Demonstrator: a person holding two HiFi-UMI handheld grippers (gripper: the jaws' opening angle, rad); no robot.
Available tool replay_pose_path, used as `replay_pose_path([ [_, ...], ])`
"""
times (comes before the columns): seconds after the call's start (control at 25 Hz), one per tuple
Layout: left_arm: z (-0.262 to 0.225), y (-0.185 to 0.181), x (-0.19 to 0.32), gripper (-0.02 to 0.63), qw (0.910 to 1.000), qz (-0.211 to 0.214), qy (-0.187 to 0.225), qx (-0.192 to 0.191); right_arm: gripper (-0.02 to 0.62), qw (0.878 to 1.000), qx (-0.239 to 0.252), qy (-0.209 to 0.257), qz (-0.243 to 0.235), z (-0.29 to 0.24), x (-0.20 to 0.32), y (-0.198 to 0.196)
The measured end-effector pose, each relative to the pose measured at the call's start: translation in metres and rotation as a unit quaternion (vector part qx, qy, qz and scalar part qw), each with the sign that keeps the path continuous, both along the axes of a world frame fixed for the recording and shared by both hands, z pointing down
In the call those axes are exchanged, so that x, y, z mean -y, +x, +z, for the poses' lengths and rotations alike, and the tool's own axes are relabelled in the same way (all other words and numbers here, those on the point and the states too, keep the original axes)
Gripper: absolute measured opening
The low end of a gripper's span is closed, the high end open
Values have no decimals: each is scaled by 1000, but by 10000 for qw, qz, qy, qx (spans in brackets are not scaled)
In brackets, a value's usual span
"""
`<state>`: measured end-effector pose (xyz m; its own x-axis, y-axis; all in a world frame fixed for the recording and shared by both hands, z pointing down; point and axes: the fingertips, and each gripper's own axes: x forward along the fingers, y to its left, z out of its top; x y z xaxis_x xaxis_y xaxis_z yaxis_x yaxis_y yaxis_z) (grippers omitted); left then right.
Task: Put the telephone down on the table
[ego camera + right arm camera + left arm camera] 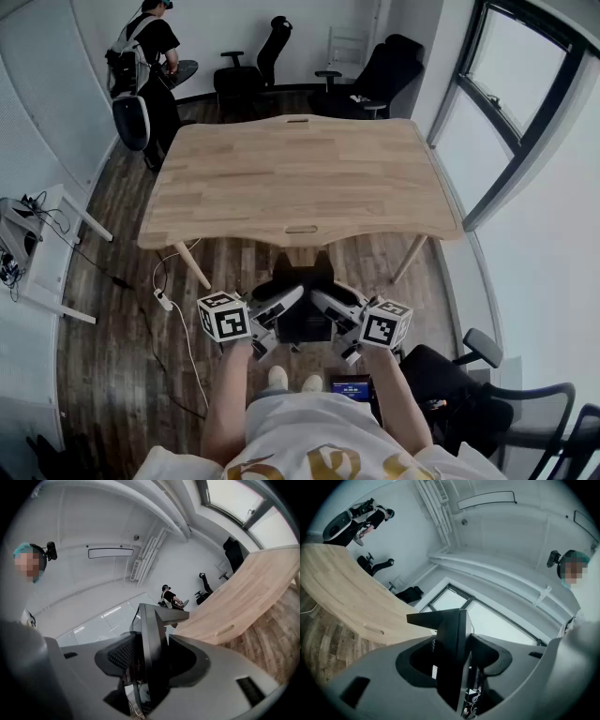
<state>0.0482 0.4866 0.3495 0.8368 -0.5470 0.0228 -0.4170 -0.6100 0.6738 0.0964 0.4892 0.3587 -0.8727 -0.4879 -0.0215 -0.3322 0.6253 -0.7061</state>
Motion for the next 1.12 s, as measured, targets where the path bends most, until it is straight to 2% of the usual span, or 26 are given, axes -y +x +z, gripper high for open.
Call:
replay_pose_path([
  [0.76,7,1,-5,213,9997,10,-234,9,216,9992,-26,-329,-213,8,-5,0],
  [1.12,14,4,24,213,9996,-27,-290,23,216,9993,-17,-326,-168,14,24,3],
])
